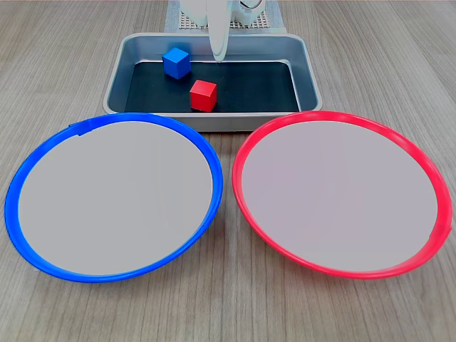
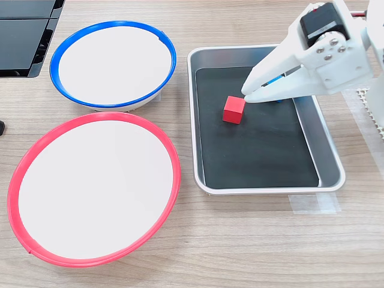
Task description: Move two blocks from tray to matching dishes
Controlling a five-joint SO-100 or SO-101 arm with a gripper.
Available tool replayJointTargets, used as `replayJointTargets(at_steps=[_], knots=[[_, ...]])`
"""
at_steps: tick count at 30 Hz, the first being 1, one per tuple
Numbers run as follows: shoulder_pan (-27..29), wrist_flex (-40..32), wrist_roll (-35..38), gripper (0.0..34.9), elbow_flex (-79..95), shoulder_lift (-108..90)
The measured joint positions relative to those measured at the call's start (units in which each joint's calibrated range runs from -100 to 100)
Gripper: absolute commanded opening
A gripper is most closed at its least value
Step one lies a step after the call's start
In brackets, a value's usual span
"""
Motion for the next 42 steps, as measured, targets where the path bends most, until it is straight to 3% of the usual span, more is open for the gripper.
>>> replayJointTargets(at_steps=[9, 10, 11, 12, 14, 15, 16, 26, 36, 37, 40, 42], knots=[[0.0, 0.0, 0.0, 0.3, 0.0, 0.0], [0.0, 0.0, 0.0, 7.8, 0.0, 0.0], [-0.1, 0.2, 0.1, 5.5, 0.0, 0.0], [-0.5, 1.3, 0.8, 6.3, -0.5, 0.6], [0.8, 4.6, 3.9, 12.0, -4.4, 7.7], [2.0, 5.8, 4.2, 17.2, -6.4, 10.3], [3.2, 8.7, 5.8, 20.2, -12.6, 17.1], [8.5, 13.5, 8.0, 22.1, -36.4, 56.3], [7.4, 11.8, 8.2, 21.0, -47.5, 77.7], [7.4, 11.1, 8.1, 19.1, -48.0, 79.2], [5.4, 9.5, 8.1, 2.1, -49.3, 82.2], [5.5, 9.1, 8.1, 0.2, -50.5, 83.8]])
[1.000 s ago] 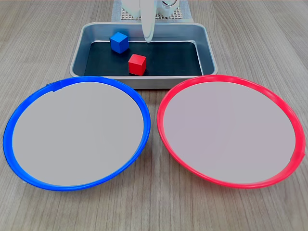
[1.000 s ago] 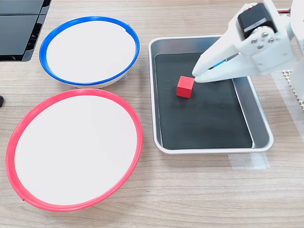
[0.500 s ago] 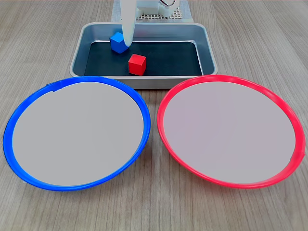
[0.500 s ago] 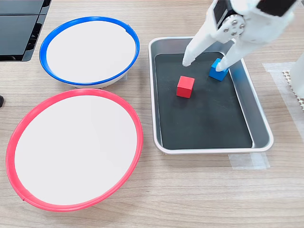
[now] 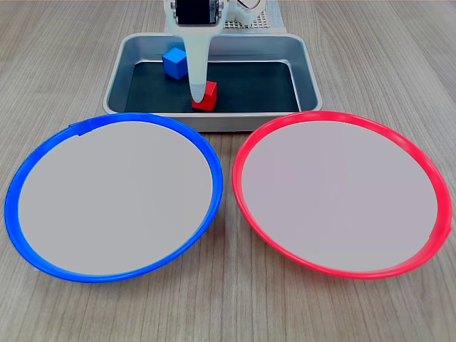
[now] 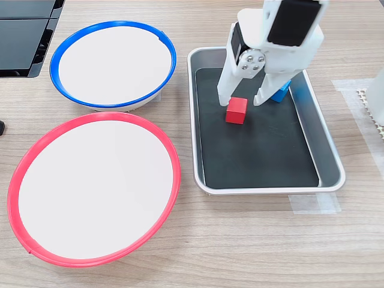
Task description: Move two blocks from tray to matching dishes
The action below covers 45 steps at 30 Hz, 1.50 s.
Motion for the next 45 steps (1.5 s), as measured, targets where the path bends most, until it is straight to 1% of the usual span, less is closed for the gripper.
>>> replayJointTargets(at_steps=[4, 6, 9, 10, 11, 13, 15, 18, 20, 21, 22, 25, 26, 27, 28, 29, 30, 31, 33, 35, 36, 37, 38, 39, 40, 41, 42, 43, 45], knots=[[-2.3, -0.2, -0.3, 0.1, -3.9, 2.0], [-5.2, 2.8, -0.4, 0.1, -10.0, 2.0], [-8.3, 4.4, -0.2, 0.1, -15.1, 2.0], [-9.8, 4.6, -0.2, 0.1, -17.7, 2.0], [-12.5, 4.5, -0.4, 0.1, -22.1, 2.8], [-15.8, 2.9, -0.9, 0.1, -28.9, 5.4], [-17.1, 0.7, -1.3, 0.1, -33.1, 7.9], [-20.7, -7.2, -1.8, 0.1, -38.7, 14.9], [-21.3, -10.8, -1.9, 0.8, -40.5, 19.2], [-21.2, -13.1, -1.9, 7.4, -41.0, 22.6], [-21.3, -13.9, -1.9, 10.2, -41.1, 23.8], [-22.4, -16.9, -1.1, 25.7, -39.7, 26.3], [-22.7, -18.0, -0.4, 26.7, -38.5, 26.4], [-22.8, -18.4, 0.0, 23.9, -37.7, 26.4], [-22.8, -18.4, 0.2, 18.2, -36.8, 26.3], [-22.6, -18.3, 0.6, 10.4, -35.8, 25.8], [-22.3, -17.8, 1.1, 1.9, -34.7, 24.9], [-22.2, -16.7, 1.8, 0.3, -32.9, 22.9], [-22.1, -13.8, 2.2, 0.3, -31.0, 18.8], [-20.4, -7.5, 2.6, 0.3, -29.1, 13.2], [-18.2, -2.9, 2.9, 0.2, -27.7, 9.5], [-14.2, 6.0, 3.8, 0.2, -24.5, 3.2], [-12.5, 10.7, 4.6, 0.2, -22.1, 0.0], [-9.5, 14.6, 5.8, 0.2, -19.1, -3.5], [-7.4, 16.7, 6.5, 0.2, -17.3, -5.2], [-0.8, 19.5, 8.8, 0.2, -11.8, -9.6], [0.5, 20.2, 9.8, 0.2, -10.3, -10.7], [4.1, 21.5, 12.6, 0.3, -7.0, -13.4], [11.0, 22.7, 18.5, 2.8, -1.5, -16.9]])
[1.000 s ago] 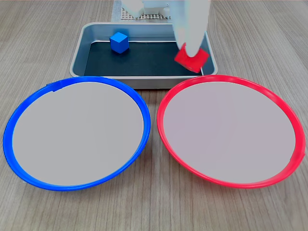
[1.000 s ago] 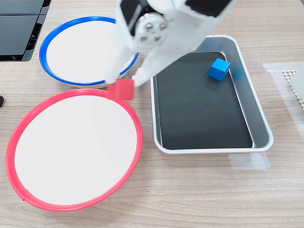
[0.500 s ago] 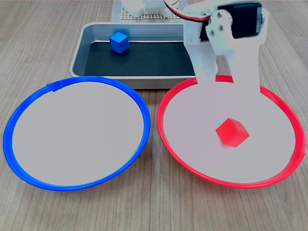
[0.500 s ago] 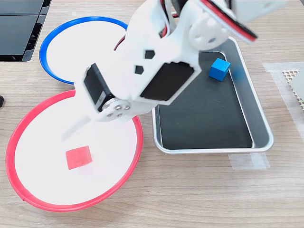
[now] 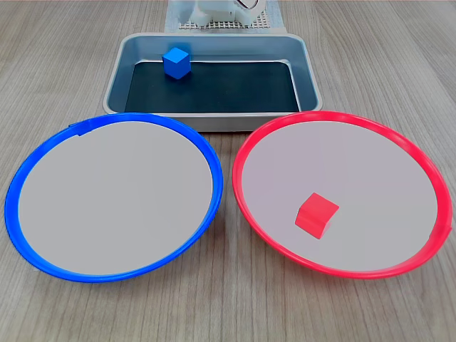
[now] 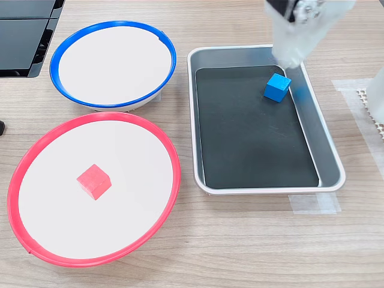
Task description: Move two blocks from tray to matching dishes
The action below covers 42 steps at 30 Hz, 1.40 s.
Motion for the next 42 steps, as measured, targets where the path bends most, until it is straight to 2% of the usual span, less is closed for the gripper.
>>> replayJointTargets(at_steps=[1, 3, 4, 6, 8, 19, 20, 21, 22, 26, 30, 32, 35, 38, 42], knots=[[1.6, -0.6, 1.7, 4.7, 1.0, -0.5], [5.5, -1.7, 8.5, 12.5, 4.3, -1.7], [5.6, -2.5, 9.0, 14.7, 4.5, -1.8], [5.1, -3.8, 11.3, 15.1, 5.0, -1.5], [6.3, -5.2, 11.8, 17.2, 5.0, -1.4], [6.2, -15.8, 16.8, 15.5, 12.2, 1.7], [6.2, -16.4, 17.0, 13.4, 12.7, 1.8], [6.2, -17.6, 17.2, 5.2, 13.2, 1.8], [6.2, -19.0, 17.4, 0.2, 14.0, 1.8], [3.8, -22.2, 17.5, 0.0, 15.6, 2.4], [-1.9, -18.8, 12.6, 0.0, 9.0, 6.7], [-6.5, -16.6, 4.6, 0.0, -4.6, 13.5], [-8.4, -15.9, -6.6, 0.0, -23.4, 23.3], [-8.9, -17.8, -16.3, 0.0, -43.7, 36.7], [-9.6, -23.3, -18.4, 0.9, -52.9, 46.7]])
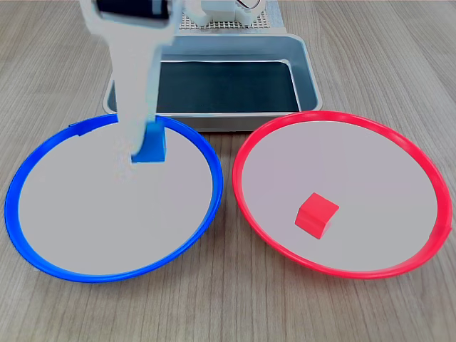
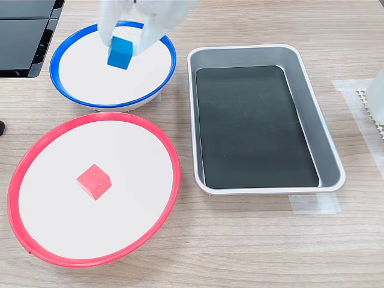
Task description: Move two blocks from tray to matching dishes
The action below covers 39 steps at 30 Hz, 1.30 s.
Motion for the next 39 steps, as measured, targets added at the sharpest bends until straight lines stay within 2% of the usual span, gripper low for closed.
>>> replayJointTargets(at_steps=[4, 5, 6, 7, 10, 11, 17, 18, 20, 22, 24, 29, 33, 36, 39], knots=[[0.5, -7.3, 0.5, 18.1, 0.2, 3.9], [0.5, -8.0, 0.5, 18.7, 0.7, 3.8], [0.5, -8.7, 0.5, 17.7, 1.4, 3.8], [0.3, -9.8, 0.9, 14.7, 2.4, 3.8], [-0.5, -14.3, 1.7, 2.2, 10.2, 0.2], [-0.5, -15.2, 1.7, 0.3, 11.8, -1.2], [-0.3, -25.9, 0.4, 0.1, 32.8, -21.1], [-0.4, -30.0, -1.7, 0.1, 40.9, -28.9], [-1.9, -33.8, -5.4, 0.1, 54.5, -43.0], [-3.3, -34.0, -7.5, 0.1, 62.5, -51.7], [-5.0, -31.2, -10.6, 0.1, 77.6, -70.2], [-6.9, -20.7, -11.3, 0.1, 93.0, -94.5], [-7.2, -16.0, -8.3, 0.1, 100.4, -103.8], [-6.1, -15.4, -7.8, 0.1, 104.4, -107.2], [-5.2, -11.7, -7.7, 0.1, 104.8, -110.5]])
